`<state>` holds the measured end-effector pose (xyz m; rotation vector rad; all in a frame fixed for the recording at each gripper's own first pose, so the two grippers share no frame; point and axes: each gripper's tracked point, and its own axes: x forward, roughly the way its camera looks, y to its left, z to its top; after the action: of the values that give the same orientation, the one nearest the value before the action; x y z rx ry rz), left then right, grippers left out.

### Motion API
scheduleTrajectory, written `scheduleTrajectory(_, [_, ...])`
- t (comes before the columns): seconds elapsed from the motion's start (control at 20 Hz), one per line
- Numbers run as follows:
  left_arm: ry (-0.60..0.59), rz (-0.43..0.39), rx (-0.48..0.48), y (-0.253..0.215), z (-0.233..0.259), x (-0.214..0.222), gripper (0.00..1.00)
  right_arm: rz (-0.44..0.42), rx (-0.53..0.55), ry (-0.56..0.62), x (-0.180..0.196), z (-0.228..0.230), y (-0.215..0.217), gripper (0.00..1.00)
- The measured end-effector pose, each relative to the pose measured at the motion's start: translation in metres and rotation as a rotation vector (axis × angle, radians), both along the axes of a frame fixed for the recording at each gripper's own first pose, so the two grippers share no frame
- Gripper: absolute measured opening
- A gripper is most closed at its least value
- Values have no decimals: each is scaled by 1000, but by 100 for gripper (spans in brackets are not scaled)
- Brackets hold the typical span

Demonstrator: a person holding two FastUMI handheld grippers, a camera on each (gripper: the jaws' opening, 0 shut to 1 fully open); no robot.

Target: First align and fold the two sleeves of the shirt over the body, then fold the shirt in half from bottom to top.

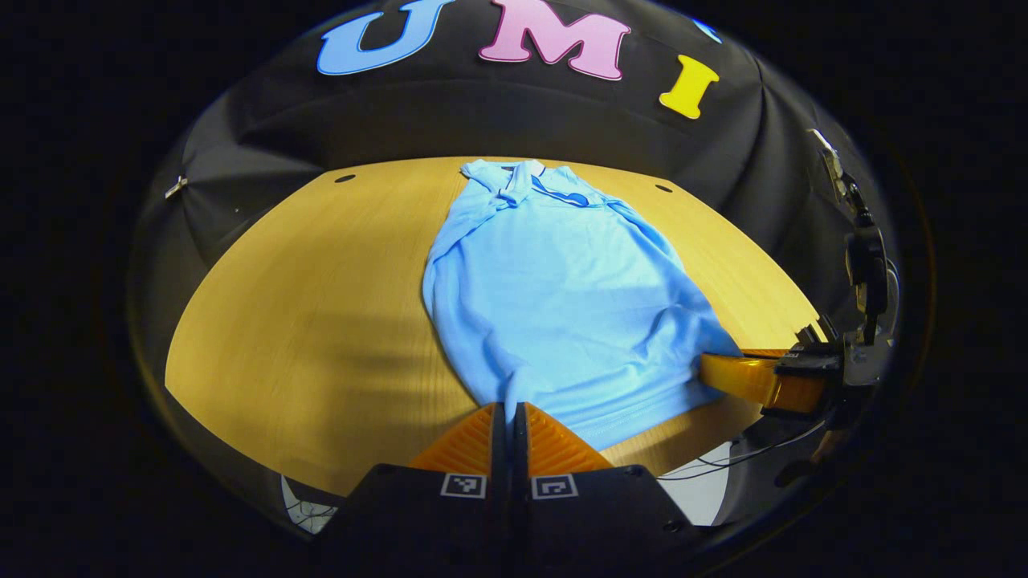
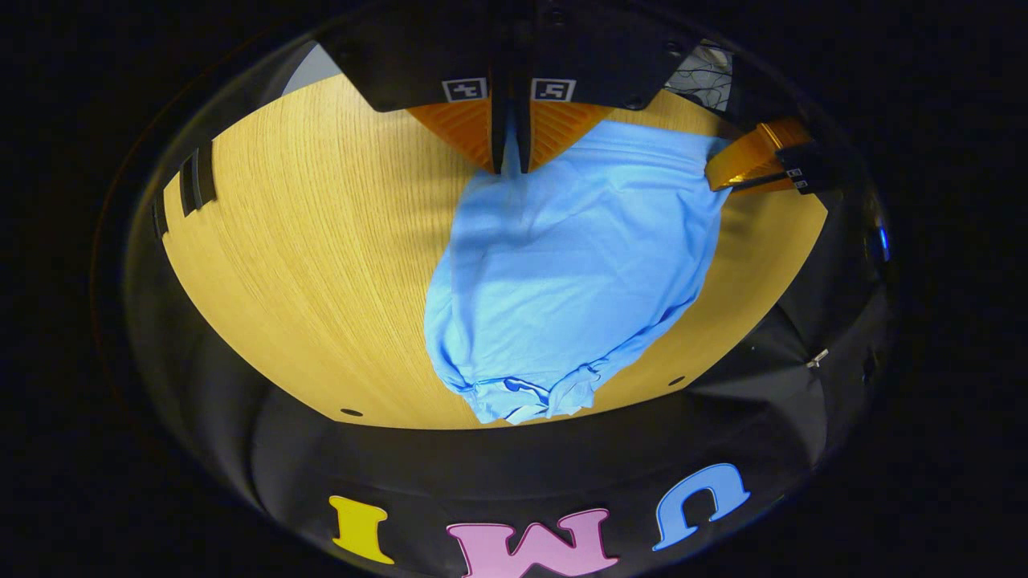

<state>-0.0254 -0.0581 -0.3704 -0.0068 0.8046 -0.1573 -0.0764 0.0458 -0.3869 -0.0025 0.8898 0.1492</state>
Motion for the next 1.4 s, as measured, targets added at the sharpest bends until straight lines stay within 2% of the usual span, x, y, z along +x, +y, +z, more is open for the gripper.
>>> scheduleTrajectory(0.25, [14, -1, 14, 0, 7, 9, 6, -4, 32, 20, 8, 6, 2, 5])
scheduleTrajectory(0.65, [-28, 22, 0, -4, 55, 45, 6, 59, 43, -14, 45, 45, 13, 5])
scheduleTrajectory(0.95, [-68, 65, -2, -2, 110, 90, 6, 103, 69, -70, 104, 85, 24, 5])
scheduleTrajectory(1.4, [-163, 118, -30, -10, 184, 191, 6, 209, 91, -115, 198, 126, 41, 5])
